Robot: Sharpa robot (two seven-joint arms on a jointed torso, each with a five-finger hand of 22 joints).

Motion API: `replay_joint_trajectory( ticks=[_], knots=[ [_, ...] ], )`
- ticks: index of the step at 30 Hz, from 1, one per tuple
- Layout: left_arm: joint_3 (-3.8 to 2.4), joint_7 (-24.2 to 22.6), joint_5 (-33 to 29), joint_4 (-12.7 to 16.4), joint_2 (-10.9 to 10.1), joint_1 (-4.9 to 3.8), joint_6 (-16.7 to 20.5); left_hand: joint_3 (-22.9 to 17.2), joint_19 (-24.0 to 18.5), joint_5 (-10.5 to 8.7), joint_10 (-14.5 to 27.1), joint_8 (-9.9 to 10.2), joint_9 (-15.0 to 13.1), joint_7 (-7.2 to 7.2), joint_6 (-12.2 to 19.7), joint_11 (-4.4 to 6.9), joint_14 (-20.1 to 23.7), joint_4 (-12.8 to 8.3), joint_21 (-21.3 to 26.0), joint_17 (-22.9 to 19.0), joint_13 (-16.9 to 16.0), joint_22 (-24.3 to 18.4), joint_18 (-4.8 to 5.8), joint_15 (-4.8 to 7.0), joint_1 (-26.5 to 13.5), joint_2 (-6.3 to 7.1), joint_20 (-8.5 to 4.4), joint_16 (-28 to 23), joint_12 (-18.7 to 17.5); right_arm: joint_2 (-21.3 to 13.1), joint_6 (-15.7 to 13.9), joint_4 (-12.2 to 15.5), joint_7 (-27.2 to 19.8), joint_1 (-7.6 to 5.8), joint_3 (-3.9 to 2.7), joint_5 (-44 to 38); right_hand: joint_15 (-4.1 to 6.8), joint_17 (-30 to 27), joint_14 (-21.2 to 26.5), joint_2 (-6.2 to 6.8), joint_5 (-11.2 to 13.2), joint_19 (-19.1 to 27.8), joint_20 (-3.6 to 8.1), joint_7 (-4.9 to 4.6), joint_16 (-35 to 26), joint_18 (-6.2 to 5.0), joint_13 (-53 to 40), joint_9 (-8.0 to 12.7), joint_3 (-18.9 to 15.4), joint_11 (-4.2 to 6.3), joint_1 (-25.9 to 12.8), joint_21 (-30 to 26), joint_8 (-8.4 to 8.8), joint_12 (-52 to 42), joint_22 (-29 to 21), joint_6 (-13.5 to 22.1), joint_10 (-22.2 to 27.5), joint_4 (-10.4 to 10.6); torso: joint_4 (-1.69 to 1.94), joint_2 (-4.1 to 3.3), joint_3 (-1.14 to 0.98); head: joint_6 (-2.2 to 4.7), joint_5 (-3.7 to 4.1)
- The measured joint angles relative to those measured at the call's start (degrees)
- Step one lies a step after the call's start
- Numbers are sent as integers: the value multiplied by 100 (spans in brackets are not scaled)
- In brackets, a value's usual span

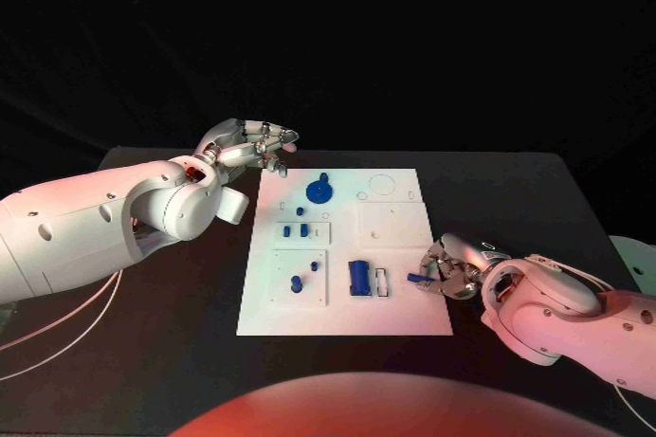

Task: Assemble the parts on the task board

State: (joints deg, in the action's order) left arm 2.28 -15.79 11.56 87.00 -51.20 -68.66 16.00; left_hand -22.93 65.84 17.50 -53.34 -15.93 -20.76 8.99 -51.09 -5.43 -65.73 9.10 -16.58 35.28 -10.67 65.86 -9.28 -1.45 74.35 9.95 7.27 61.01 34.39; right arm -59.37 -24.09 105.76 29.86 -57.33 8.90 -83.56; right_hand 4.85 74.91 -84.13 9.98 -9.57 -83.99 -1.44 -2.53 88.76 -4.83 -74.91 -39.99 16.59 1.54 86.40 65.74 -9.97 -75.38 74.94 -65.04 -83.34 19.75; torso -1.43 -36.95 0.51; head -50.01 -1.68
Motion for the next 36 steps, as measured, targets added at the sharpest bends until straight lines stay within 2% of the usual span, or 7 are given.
replay_joint_trajectory(
  ticks=[2, 5, 10, 20, 30, 34, 36],
  knots=[
    [0, 0, 0, 2, 0, 0, 0, 0, 0, 0, 0, 0, 0, 0, 0, 0, 0, 0, 0, 0, 0, 0, 0, 0, 0, 0, 0, 0, 0, -23, -20, 23, 6, 5, 4, 10, 0, 0, 0, 162, -58, 0, 0, 2, 0, 0, -4, 166, 345, 1, -129, 0, -24, 0, 0, 0, -1, -26, -2, 0, 1, 0, 2],
    [0, 1, 0, 3, 0, 1, -1, 0, 0, 0, 0, 0, 0, 0, 0, 0, 0, 0, 0, 0, 0, 0, 1, 0, 0, 0, 0, 0, 0, -52, -56, 69, 25, 7, 8, 58, 0, 0, 0, 338, -154, 0, 0, 3, 0, 0, -4, 318, 972, 10, -360, 0, -24, 0, 0, 1, -10, -447, -2, 0, 2, 0, 4],
    [1, 3, 0, 3, 1, 1, -1, 0, 0, 0, 0, 0, 0, 0, 0, 0, 0, 0, 0, 0, 0, 0, 1, 0, 0, 0, 0, 0, 0, -98, -114, 198, 77, -21, 44, 258, 0, 0, 0, 368, -288, 0, 0, 9, 0, 0, -4, 251, 1390, 10, -719, 38, -48, -23, -1, 16, -10, -648, -2, 1, 3, 0, 13],
    [2, 5, 0, 6, 9, 2, -2, 0, 0, 0, 0, 0, 0, 0, 0, 0, 0, 0, 0, 0, 0, 0, 0, 0, 0, 0, 0, 0, 0, -30, -289, 483, 134, -241, 46, 939, -1, -1, 0, 328, -387, 0, 0, 3, 23, 0, -3, 251, 1695, 30, -1159, 71, -48, -61, -1, 82, -29, -770, 3, 2, 7, 0, 24],
    [3, 7, 0, 22, 5, 3, -2, 0, 0, 0, 0, 0, 0, 0, 0, 0, 0, 0, 0, 0, 0, 0, 0, 0, 0, 0, 0, 0, 0, 237, -360, 390, 140, -263, 50, 1379, -2, -1, 0, 353, -386, 0, 0, -5, 23, 0, -3, 251, 1813, 30, -1595, 114, -64, -148, -2, 91, -29, -763, 4, 1, 13, 0, 18],
    [3, 8, 0, 26, 5, 3, -2, 0, 0, 0, -1, 0, 0, 0, 0, 0, 0, 0, 0, 0, 0, 0, 0, 0, 0, 0, 0, 0, 0, 373, -346, 286, 142, -220, 50, 1483, -2, -1, 0, 399, -305, 0, 0, -7, 44, 0, -2, 250, 1835, 30, -1833, 114, -246, -178, -2, 93, -29, -728, 3, -1, 12, 0, 14],
    [3, 8, 0, 28, 5, 3, -2, 0, 0, 0, 0, 0, 0, 0, 0, 0, 0, 0, 0, 0, 0, 0, 0, 0, 0, 0, 0, 0, 0, 423, -335, 245, 144, -199, 52, 1519, -2, -1, 0, 402, -251, 0, 0, -7, 45, 0, -2, 79, 1799, 30, -1946, 133, -277, -241, -2, 93, -29, -689, 3, -3, 8, 0, 9]
  ],
)
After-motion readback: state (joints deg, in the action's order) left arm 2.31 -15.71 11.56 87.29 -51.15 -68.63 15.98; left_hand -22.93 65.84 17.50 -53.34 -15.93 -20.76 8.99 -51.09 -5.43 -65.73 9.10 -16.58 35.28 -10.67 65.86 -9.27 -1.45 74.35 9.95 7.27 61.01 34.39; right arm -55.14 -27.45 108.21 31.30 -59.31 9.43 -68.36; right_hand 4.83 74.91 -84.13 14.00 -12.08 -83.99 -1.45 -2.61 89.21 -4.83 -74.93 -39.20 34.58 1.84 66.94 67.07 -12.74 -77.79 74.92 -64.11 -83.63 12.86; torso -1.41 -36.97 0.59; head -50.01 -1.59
